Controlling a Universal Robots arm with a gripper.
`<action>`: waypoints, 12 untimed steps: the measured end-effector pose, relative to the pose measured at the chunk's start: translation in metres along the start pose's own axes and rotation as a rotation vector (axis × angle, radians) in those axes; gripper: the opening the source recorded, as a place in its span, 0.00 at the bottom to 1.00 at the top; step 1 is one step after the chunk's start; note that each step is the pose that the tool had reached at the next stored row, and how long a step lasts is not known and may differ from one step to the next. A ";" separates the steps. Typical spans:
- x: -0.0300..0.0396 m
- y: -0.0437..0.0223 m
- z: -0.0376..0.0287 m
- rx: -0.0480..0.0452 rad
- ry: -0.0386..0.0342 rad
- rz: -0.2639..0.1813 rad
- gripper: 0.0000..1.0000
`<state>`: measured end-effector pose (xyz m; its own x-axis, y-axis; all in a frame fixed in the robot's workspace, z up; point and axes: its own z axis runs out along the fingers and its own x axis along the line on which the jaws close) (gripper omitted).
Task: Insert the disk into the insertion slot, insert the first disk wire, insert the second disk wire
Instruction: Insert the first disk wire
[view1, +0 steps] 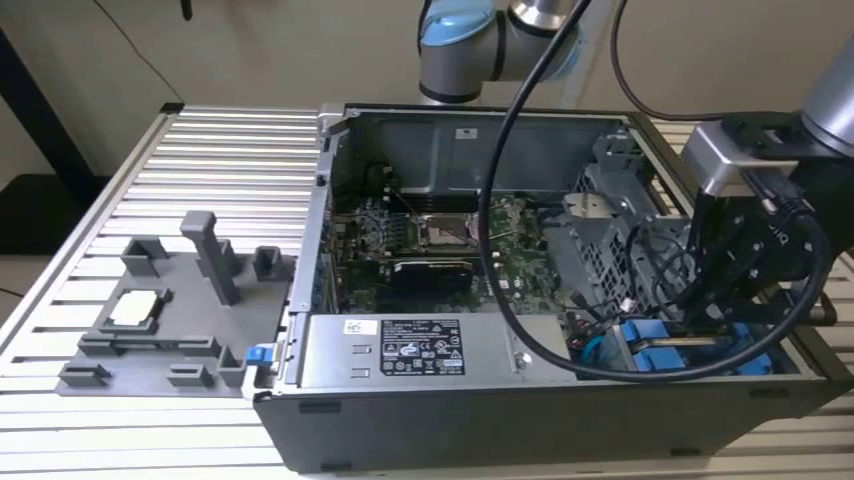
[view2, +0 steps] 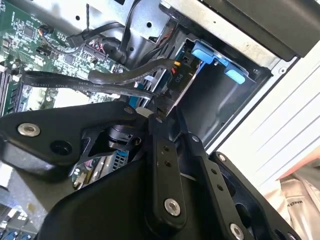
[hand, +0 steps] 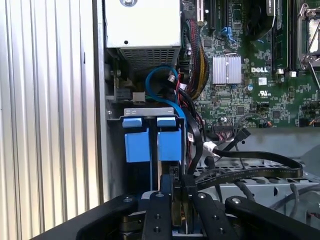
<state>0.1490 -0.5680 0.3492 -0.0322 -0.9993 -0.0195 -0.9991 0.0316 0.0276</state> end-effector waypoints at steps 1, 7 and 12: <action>0.0000 0.0000 0.0005 0.0000 0.0000 0.000 0.24; 0.0001 0.0000 0.0015 0.0002 -0.0001 0.000 0.16; 0.0001 -0.0001 0.0025 0.0010 -0.0002 0.000 0.16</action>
<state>0.1490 -0.5680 0.3467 -0.0321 -0.9993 -0.0197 -0.9991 0.0316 0.0266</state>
